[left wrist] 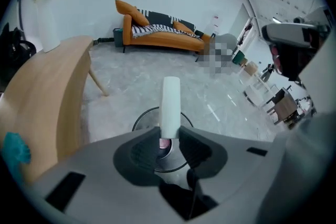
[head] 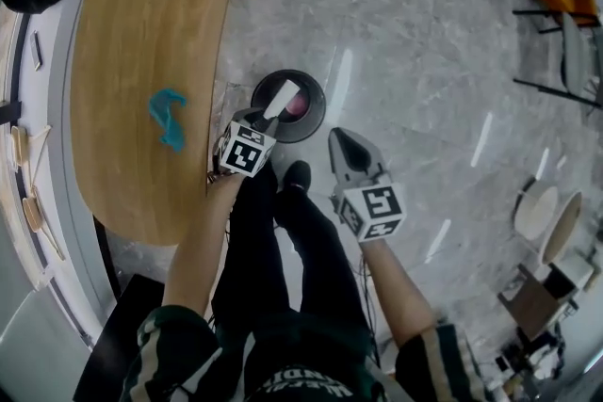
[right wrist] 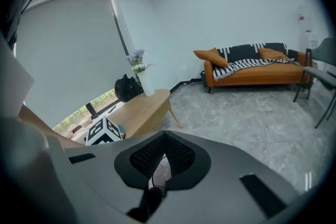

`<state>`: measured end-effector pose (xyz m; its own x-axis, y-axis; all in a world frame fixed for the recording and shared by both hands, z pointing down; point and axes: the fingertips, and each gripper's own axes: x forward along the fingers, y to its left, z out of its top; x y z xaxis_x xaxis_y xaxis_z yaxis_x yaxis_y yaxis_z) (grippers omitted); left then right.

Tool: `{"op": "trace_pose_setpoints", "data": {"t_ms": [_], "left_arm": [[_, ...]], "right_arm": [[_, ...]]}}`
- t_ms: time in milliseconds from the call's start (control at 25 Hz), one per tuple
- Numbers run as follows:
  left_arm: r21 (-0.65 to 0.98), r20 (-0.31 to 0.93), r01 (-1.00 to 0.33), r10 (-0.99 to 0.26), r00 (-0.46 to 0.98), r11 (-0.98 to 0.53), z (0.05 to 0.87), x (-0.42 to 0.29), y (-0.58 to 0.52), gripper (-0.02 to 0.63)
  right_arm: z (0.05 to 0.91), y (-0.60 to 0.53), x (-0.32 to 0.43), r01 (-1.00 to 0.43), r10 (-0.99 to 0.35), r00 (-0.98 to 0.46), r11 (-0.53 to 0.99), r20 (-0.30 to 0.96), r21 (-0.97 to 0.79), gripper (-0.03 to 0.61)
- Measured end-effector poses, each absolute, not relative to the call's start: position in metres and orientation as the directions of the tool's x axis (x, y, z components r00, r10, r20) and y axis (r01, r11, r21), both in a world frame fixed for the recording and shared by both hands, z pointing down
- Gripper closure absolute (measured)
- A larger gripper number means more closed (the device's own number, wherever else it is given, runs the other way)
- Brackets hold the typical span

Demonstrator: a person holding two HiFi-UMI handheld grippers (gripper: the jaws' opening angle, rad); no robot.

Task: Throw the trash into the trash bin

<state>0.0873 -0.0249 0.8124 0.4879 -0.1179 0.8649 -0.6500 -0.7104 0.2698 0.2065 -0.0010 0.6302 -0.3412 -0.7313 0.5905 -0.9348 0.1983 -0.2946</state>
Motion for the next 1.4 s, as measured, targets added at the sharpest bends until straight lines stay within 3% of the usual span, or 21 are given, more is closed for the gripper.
{"op": "trace_pose_setpoints", "data": {"t_ms": [320, 720, 1120, 1160, 1200, 1400], "left_arm": [[0.21, 0.921, -0.58, -0.04, 0.387, -0.787, 0.915, 0.113, -0.041, 0.502], [0.189, 0.943, -0.626, -0.039, 0.331, -0.757, 0.975, 0.116, -0.05, 0.476], [0.183, 0.851, -0.687, -0.236, 0.469, -0.704, 0.854, 0.11, -0.084, 0.479], [0.176, 0.84, -0.692, -0.259, 0.477, -0.7, 0.836, 0.105, -0.087, 0.515], [0.167, 0.828, -0.696, -0.283, 0.483, -0.699, 0.818, 0.098, -0.09, 0.6], [0.149, 0.757, -0.73, -0.398, 0.519, -0.667, 0.735, 0.042, -0.1, 0.614]], "right_arm": [[0.691, -0.01, 0.234, -0.942, -0.741, -0.31, 0.156, 0.596, -0.296, 0.578], [0.733, -0.034, 0.232, -0.939, -0.748, -0.326, 0.188, 0.578, -0.287, 0.578], [0.687, -0.051, 0.202, -0.917, -0.722, -0.389, 0.247, 0.572, -0.312, 0.578], [0.678, -0.054, 0.196, -0.914, -0.718, -0.399, 0.26, 0.57, -0.313, 0.578], [0.669, -0.057, 0.19, -0.91, -0.715, -0.409, 0.272, 0.567, -0.313, 0.578], [0.616, -0.074, 0.154, -0.887, -0.705, -0.46, 0.336, 0.54, -0.316, 0.578]]}}
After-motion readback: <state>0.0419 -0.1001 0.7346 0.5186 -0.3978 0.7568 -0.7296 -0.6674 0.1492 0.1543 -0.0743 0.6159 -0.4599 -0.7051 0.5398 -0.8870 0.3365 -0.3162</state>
